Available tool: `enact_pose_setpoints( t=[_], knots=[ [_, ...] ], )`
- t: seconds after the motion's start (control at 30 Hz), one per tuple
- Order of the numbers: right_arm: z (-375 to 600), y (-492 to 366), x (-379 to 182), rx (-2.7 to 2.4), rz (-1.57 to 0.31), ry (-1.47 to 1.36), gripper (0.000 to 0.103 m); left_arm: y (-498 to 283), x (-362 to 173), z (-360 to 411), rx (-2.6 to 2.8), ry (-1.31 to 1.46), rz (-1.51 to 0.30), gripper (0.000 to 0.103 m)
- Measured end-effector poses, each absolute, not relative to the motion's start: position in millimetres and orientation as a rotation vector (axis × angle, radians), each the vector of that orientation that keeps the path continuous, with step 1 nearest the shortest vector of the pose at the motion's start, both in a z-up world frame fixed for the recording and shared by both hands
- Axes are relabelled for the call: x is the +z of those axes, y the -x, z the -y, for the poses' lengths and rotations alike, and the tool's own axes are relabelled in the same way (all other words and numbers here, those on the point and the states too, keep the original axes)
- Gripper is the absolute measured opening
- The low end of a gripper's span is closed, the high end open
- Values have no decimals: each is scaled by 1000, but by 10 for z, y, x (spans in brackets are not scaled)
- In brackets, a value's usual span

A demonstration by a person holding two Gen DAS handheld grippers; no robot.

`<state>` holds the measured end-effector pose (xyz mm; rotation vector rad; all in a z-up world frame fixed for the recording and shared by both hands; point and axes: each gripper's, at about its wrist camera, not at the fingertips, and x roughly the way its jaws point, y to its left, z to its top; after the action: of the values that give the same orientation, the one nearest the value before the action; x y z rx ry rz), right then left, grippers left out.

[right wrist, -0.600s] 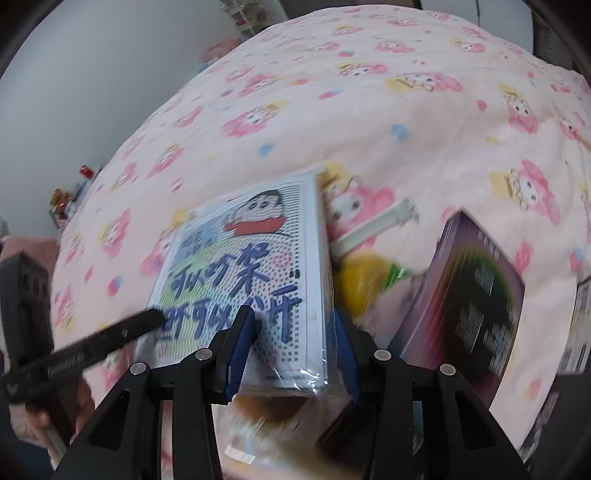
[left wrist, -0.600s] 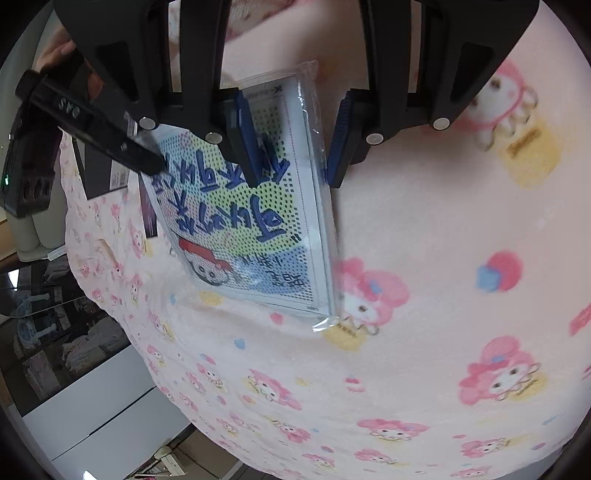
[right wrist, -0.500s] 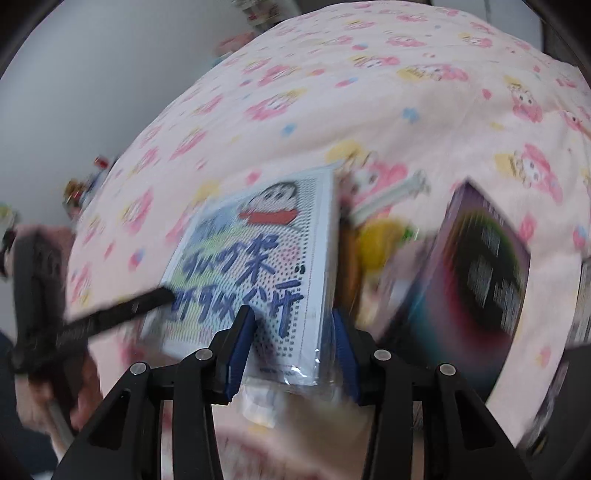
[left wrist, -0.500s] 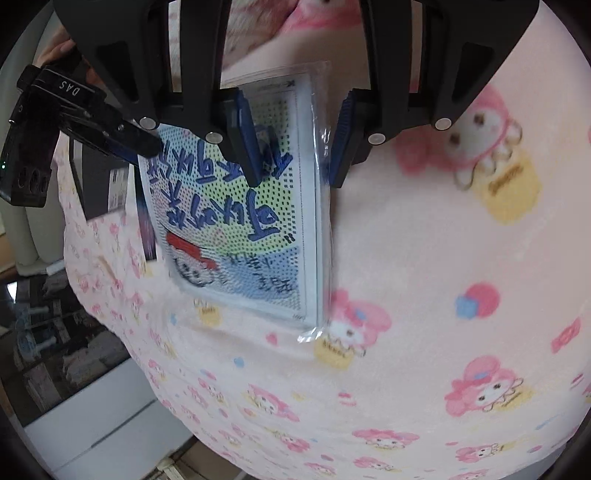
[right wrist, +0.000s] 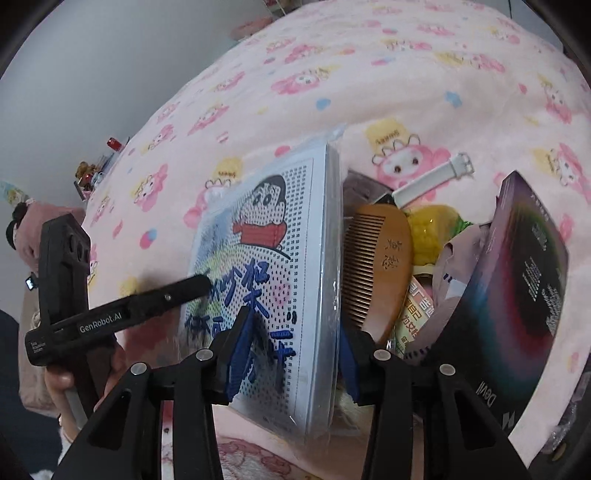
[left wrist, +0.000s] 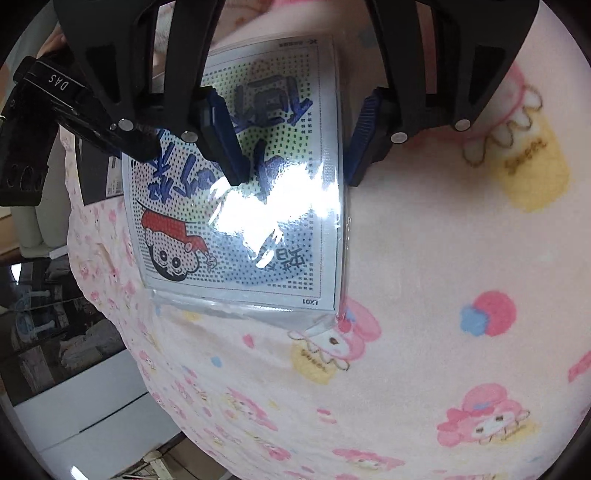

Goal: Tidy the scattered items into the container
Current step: 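Hold the wrapped Shin-chan bead-art kit with both grippers and carry it over the black box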

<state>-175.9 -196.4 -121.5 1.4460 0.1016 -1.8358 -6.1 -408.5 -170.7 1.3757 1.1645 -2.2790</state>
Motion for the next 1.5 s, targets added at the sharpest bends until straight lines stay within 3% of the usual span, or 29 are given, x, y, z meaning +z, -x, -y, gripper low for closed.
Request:
enact_pose_setpoints(
  t=[0.4, 0.53, 0.8, 1.17, 1.4, 1.5],
  knots=[
    [727, 1229, -145, -2042, -4, -1222, 38, 183, -559, 2969, -2690, -1367, -1016, 53],
    [-59, 1079, 2, -2144, 65, -1229, 38, 584, -451, 2337, -2814, -1448, -956, 53],
    [-1399, 1225, 96, -2335, 200, -1238, 38, 1534, -470, 982, -2911, -1665, -671, 53],
    [-2570, 1932, -416, -2429, 351, -1367, 38, 2333, -898, -64, -2876, -1870, -480, 54],
    [-2813, 2085, -982, -2339, 463, -1523, 39, 2355, -1217, -375, -2817, -1909, -233, 54],
    [-2846, 2099, -1133, -2266, 535, -1555, 34, 2316, -1196, -462, -2862, -1925, -196, 52]
  ],
)
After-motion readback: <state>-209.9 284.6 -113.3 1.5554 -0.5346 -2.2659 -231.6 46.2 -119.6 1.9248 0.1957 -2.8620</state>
